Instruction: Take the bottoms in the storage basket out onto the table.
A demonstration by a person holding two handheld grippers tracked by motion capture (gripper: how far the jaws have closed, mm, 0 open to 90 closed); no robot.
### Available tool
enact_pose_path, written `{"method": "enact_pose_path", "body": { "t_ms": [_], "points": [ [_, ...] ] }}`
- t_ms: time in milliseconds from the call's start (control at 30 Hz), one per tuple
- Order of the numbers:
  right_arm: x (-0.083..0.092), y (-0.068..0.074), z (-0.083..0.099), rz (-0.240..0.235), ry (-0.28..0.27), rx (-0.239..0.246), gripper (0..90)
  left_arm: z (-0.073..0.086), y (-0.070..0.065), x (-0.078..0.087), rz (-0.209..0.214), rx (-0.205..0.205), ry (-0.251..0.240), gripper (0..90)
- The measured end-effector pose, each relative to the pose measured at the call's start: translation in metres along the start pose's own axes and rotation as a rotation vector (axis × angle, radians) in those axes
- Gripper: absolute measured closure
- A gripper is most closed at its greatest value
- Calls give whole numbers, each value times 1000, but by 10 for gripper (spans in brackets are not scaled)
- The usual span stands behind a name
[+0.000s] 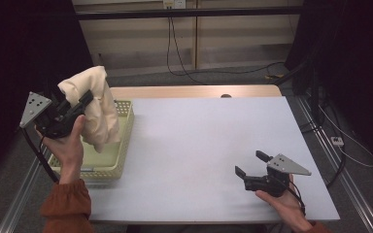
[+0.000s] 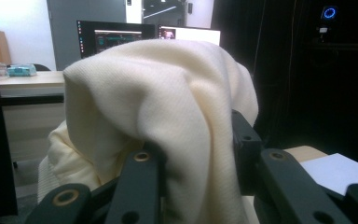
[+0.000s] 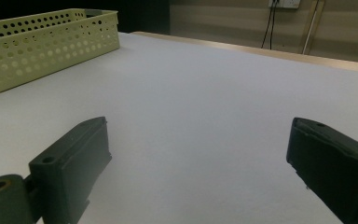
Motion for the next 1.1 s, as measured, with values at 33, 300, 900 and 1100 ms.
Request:
{"method": "enact_pose_path", "body": {
  "t_ms": [33,300,900,1100],
  "points": [
    [0,0,0,0,0,-1,60,0,0,0,1,0,1,700],
    [0,-1,0,3,0,-8,60,-1,-7,-3,41,-1,29,700],
    [3,0,0,4,0,-3,60,-4,-24,-8,72,-13,40,700],
    [3,0,0,3,-1,-3,60,-5,-30,-9,90,-17,46,700]
  ]
}}
Point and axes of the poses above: each handheld gripper's, and its own axes: x roughly backward along the jaws, z roughly out of its underside, y roughly to its left, the point moved 4 cm from there along -x, roughly forward along the jaws, and after that the axes turned 6 degrees about x, right-handed, at the moved point
